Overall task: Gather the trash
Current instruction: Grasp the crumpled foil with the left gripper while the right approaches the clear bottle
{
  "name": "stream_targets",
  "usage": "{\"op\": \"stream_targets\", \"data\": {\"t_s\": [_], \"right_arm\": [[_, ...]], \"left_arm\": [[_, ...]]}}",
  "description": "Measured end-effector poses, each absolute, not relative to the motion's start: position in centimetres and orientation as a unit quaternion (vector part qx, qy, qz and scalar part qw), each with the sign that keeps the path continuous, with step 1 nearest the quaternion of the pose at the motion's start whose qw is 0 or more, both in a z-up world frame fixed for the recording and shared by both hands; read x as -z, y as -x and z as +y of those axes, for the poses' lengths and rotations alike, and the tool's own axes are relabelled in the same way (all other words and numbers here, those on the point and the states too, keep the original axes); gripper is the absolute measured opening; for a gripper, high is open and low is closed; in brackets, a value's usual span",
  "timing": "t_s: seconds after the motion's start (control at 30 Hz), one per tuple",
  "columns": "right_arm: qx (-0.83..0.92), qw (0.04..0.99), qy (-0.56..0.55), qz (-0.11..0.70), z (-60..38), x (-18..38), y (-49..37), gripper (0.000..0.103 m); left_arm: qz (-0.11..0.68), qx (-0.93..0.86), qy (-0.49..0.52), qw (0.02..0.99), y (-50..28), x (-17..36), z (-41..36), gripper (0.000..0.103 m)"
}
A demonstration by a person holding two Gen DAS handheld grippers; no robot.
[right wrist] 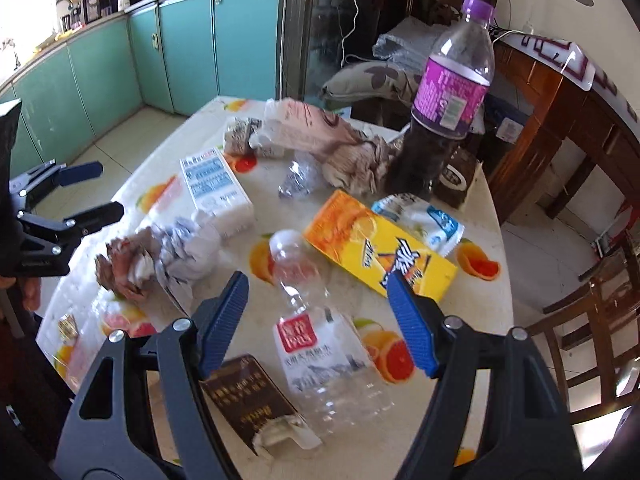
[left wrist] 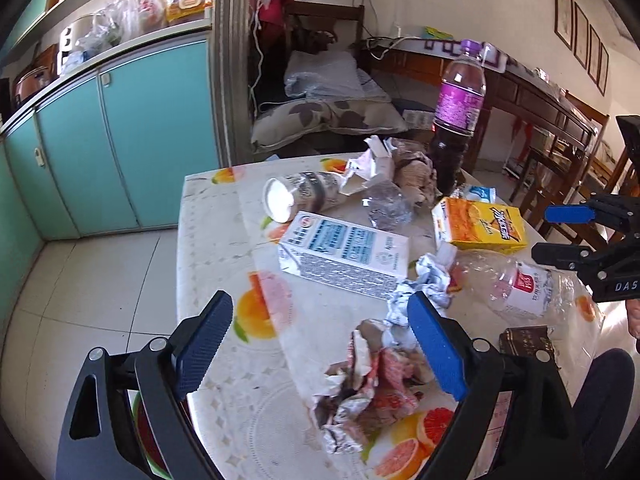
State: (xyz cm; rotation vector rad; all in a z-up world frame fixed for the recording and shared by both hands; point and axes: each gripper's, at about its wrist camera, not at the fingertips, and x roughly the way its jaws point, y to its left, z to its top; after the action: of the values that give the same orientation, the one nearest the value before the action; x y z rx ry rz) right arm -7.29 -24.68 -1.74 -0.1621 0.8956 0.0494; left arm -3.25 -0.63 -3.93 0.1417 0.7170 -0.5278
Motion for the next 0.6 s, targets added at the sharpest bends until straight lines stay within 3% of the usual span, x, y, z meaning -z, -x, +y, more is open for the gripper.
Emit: {"op": "stream_targets", "data": {"t_s": [0.37, 0.6], "right_arm": [[-0.066, 0.842, 0.076, 0.530, -26.7, 7.1, 6.6, 0.066], [-0.087, 0.845, 0.064, 0.523, -27.6, 7.8, 6.1, 0.060]], "left_arm": [[0.378, 0.295, -0.118, 0.869, 4.0, 5.9, -7.1, 0.085], [0.419, 0.283, -0.092, 0.858, 1.8, 8.0, -8.2, 0.084]]}}
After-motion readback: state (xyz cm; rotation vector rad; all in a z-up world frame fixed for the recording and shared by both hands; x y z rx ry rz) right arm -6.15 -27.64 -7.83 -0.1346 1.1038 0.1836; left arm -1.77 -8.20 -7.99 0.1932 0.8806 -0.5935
